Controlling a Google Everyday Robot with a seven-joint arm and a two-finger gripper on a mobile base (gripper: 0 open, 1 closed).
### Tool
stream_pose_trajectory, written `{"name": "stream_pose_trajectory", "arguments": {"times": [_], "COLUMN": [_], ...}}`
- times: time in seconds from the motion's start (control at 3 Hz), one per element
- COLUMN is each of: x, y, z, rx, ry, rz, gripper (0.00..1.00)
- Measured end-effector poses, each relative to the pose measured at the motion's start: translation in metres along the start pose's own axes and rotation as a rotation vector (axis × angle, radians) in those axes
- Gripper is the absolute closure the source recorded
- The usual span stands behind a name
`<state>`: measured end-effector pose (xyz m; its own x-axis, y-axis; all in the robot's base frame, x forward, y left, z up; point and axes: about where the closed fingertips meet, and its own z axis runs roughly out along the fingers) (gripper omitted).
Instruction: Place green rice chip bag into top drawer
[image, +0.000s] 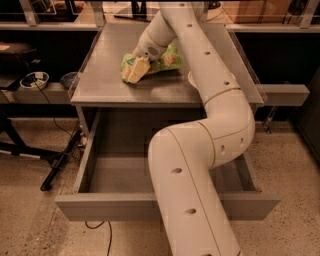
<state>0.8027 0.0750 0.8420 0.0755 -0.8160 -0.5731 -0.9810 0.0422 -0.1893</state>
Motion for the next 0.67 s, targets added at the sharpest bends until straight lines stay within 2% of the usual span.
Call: {"name": "stream_pose_trajectory", "arguments": {"times": [0.33,0.67], "x": [0.0,0.0], "y": [0.0,0.0], "z": [0.0,0.0], "rx": [0.0,0.0], "ry": [0.0,0.0], "rz": [0.0,0.0], "gripper": [0.81,1.0]}}
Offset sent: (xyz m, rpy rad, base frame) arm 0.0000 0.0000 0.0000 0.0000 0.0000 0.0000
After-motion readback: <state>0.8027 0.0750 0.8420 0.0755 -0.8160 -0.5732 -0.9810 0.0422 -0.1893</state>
